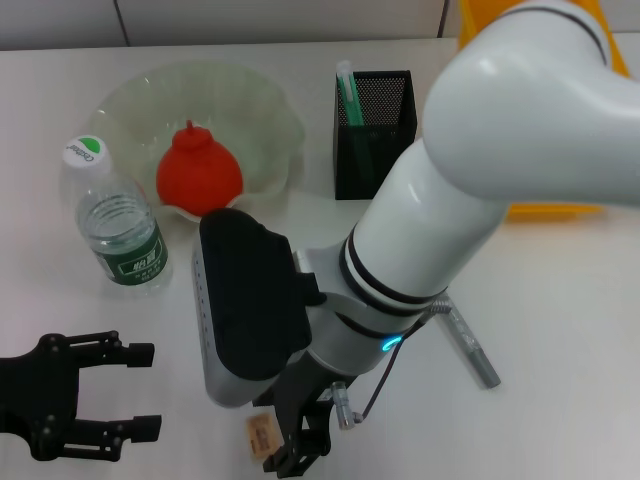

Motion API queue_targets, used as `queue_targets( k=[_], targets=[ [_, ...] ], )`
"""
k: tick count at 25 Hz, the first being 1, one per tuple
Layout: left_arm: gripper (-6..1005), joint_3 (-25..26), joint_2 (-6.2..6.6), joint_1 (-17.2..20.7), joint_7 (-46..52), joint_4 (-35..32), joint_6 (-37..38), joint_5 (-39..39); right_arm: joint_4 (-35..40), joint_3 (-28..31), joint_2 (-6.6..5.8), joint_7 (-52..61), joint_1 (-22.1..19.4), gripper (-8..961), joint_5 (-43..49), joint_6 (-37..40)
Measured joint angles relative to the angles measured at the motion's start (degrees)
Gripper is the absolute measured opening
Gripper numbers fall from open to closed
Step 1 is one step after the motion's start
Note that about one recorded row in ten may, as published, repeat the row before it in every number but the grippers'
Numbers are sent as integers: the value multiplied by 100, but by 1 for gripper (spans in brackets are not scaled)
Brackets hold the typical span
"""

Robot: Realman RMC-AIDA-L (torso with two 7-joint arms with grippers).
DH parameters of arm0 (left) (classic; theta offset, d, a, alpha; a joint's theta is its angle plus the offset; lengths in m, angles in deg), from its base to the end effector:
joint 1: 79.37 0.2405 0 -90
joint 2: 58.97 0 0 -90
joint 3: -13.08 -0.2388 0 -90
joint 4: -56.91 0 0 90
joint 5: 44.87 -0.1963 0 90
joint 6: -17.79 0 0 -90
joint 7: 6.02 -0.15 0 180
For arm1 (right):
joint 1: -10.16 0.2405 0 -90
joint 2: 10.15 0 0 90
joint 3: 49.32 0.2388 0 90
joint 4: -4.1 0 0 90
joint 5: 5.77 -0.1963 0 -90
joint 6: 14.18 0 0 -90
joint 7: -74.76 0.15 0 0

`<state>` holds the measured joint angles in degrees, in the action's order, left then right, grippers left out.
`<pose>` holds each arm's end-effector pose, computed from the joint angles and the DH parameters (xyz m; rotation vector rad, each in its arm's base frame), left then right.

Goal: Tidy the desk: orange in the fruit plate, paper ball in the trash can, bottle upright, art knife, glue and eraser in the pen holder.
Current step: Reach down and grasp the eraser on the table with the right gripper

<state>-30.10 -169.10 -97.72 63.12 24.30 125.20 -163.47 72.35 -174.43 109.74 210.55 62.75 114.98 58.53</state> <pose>-0.3030 0.2143 0.0373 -2.9691 -0.6571 -0.6582 0.0724 0.2428 -0.1422 2.9113 0.1847 0.5811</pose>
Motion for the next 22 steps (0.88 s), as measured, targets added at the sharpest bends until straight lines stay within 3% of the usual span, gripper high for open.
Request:
queue_targets(
  k=[16,22],
  targets=[
    [845,38,-13,-1,4,-1,-11,-60,-283,-363,0,-26,54,630,-158,-422],
    [844,38,-31,-9,4,0,-10,-60,-359,-365,0,-26,56,551,-158,-476]
  ],
)
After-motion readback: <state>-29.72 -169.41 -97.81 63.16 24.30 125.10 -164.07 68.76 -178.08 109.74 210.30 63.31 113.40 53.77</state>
